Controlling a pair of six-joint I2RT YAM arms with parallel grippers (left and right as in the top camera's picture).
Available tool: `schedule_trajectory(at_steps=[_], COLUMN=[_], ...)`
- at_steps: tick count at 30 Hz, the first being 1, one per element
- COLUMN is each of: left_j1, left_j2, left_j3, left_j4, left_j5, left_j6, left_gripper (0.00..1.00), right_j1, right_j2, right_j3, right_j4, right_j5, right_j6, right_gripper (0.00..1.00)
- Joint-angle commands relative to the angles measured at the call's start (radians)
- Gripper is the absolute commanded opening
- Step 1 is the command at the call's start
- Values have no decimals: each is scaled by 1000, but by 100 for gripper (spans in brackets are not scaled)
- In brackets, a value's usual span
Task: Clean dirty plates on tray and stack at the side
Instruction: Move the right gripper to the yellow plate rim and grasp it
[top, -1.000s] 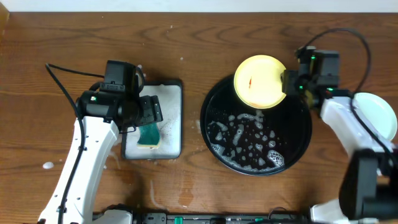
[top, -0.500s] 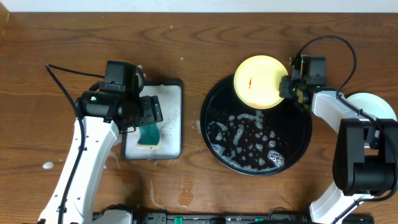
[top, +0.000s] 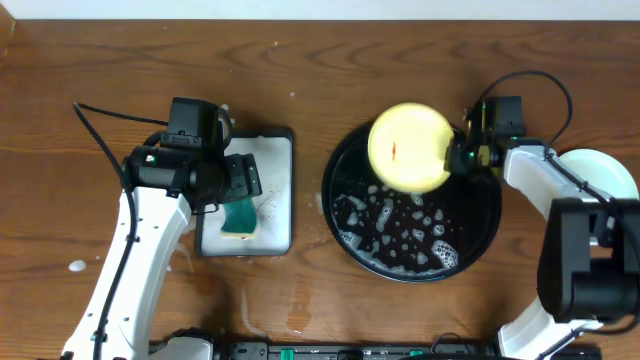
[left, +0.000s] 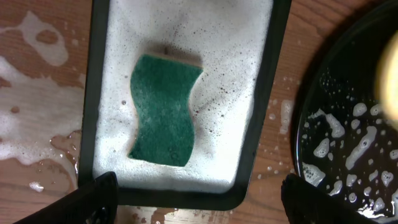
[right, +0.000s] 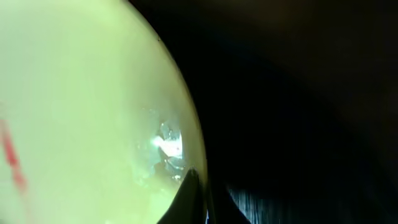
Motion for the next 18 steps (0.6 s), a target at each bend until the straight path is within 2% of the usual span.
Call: schedule_trajectory(at_steps=[1,7,9,12,13,15,18], left_j1=[3,3,3,3,3,3,3], left_j2=[0,0,0,0,0,0,1], left_j3=[12,12,12,12,12,12,10], left_j4=[-5,-5,-5,-5,-5,-10,-9], left_j5=[2,2,2,8,20,48,37], left_j6=[10,10,10,8,8,9,10], left_gripper=[84,84,84,84,84,84,84], right_j1=[5,13,17,29,31,31,31], right_j2=[-100,-200,-195,-194,-194,-194,-212], right_j3=[-18,-18,-23,-53,-61,-68,-63], right_j4=[-140,-483,-543,-548,-542,-525,-497], right_j5=[4,-2,-2,-2,-2,-2,-5], right_j6=[5,24,66,115,132,146,111], right_gripper=[1,1,1,1,4,25,33])
